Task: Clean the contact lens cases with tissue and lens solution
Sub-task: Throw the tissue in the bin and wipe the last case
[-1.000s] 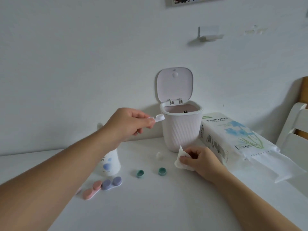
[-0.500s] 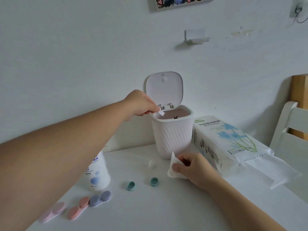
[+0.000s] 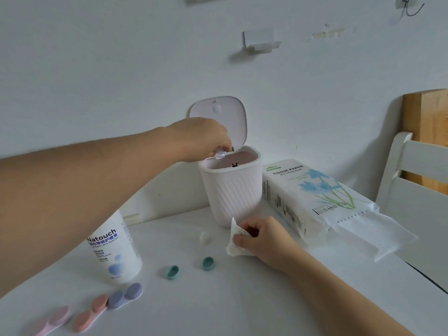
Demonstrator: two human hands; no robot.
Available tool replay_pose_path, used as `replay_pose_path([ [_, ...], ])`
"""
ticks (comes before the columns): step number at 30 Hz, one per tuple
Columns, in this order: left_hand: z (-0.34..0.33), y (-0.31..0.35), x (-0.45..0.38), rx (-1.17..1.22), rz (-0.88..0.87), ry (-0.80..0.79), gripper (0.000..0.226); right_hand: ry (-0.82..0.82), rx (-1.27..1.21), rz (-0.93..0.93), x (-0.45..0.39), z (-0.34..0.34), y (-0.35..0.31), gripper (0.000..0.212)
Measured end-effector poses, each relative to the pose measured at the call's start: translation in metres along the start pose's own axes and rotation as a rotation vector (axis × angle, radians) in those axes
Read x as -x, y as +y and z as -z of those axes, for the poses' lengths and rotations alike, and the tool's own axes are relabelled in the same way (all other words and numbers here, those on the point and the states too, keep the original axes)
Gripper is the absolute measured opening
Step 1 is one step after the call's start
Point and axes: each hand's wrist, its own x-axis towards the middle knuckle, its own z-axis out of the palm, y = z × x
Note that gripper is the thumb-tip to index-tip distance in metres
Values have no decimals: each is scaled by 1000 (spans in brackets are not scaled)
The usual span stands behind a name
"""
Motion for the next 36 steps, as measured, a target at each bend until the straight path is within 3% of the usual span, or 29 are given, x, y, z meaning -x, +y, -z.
replay_pose_path([
  [6,5,3,8,-157,-89,52,33,3,3,-7,-1,0,-1,15],
  [11,-2,10,20,-276,-218,261,35,-6,11,-16,-1,0,0,14],
  [18,-11,15,23,-382,-198,114,33,-9,7,-16,-1,0,0,12],
  [21,-9,16,23,-365,-172,147,38,-7,11,-13,-1,-1,1,12],
  [25,-2,12,29,-197,14,204,26,-12,12,-16,-2,-1,2,12],
  [33,-7,35,75,639,513,670,13,5,27,-13,-3,-1,3,18],
  [36,-20,62,109,877,624,759,10,32,56,-1,-1,-1,-1,20],
])
